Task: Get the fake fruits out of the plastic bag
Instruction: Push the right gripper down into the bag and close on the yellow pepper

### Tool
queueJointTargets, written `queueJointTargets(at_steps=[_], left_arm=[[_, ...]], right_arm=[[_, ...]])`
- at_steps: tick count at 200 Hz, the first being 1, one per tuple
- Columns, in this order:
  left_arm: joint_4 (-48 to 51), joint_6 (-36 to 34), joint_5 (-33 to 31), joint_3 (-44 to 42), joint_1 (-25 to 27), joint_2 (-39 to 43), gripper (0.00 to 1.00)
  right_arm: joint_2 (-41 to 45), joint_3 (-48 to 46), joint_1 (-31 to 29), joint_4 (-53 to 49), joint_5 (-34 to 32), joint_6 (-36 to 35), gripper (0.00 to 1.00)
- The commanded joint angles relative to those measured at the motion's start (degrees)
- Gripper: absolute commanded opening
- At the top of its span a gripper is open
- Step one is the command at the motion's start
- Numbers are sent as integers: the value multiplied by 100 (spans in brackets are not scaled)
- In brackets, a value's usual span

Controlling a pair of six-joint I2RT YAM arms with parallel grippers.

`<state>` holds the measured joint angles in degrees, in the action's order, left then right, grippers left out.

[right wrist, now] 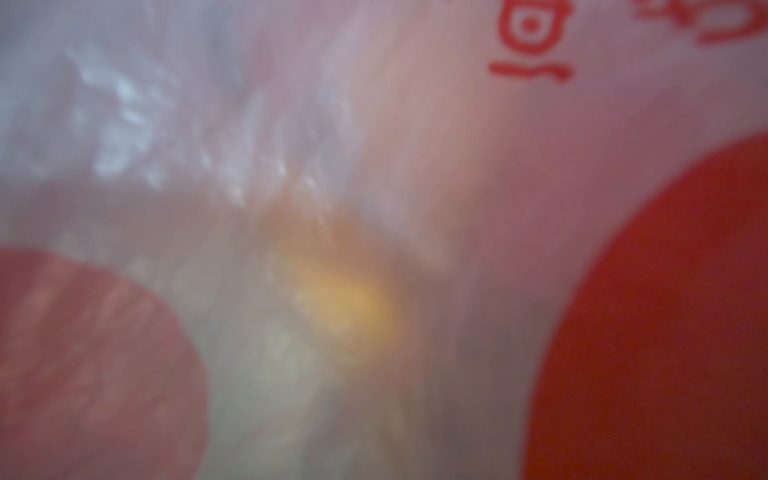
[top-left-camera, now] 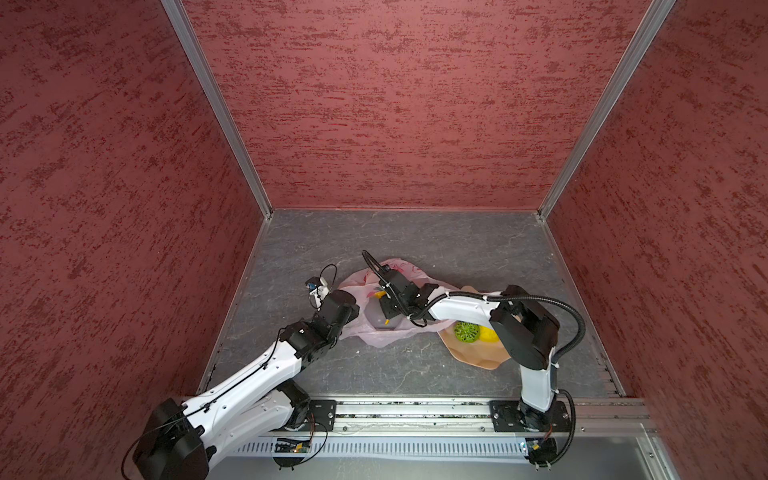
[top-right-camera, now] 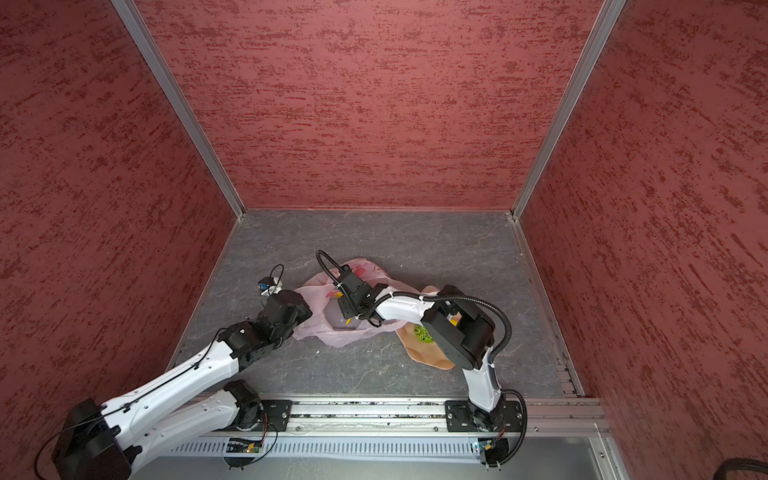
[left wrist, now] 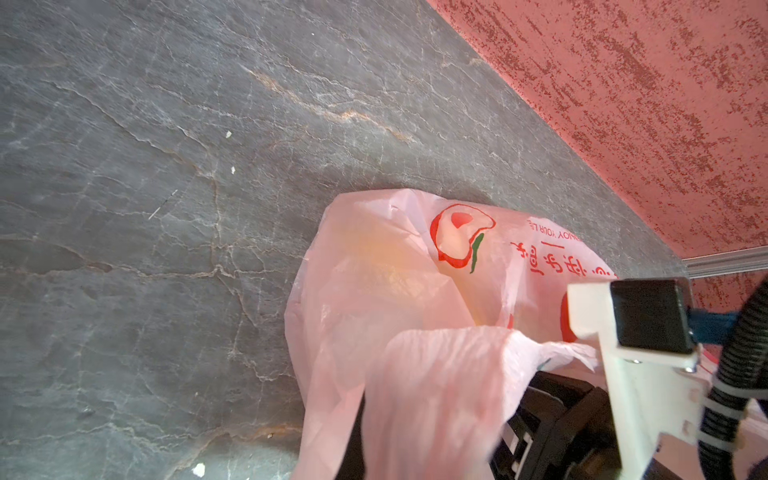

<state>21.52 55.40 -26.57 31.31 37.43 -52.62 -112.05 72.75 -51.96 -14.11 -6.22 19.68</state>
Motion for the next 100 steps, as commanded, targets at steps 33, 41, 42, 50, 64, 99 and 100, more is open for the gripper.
queueJointTargets(at_steps=[33,41,42,50,64,99,100], left_arm=[[-244,-178,-129,174,-133,-18,0],[-252,-174,-134,176,-144,-14,0],[-253,-172,-132,175,-146,-17,0],[-260,-171,-129,170,-159,-14,0],[-287,-173,-121,165,-181,-20,0],[-371,-230,-86,182,-271,-12,0],[-369,-230,-86,182,-275,-12,0]], right_arm=[[446,226,-24,-671,-306,-26,14],[506,222,-25,-759,-371,-17,14],[512,222,-24,-768,-371,-13,14],[571,203,-25,-847,-429,-1,14],[695,162,-25,-970,-506,16,14],[972,20,-24,-1219,-731,10,14],[973,20,-24,-1227,-736,10,14]])
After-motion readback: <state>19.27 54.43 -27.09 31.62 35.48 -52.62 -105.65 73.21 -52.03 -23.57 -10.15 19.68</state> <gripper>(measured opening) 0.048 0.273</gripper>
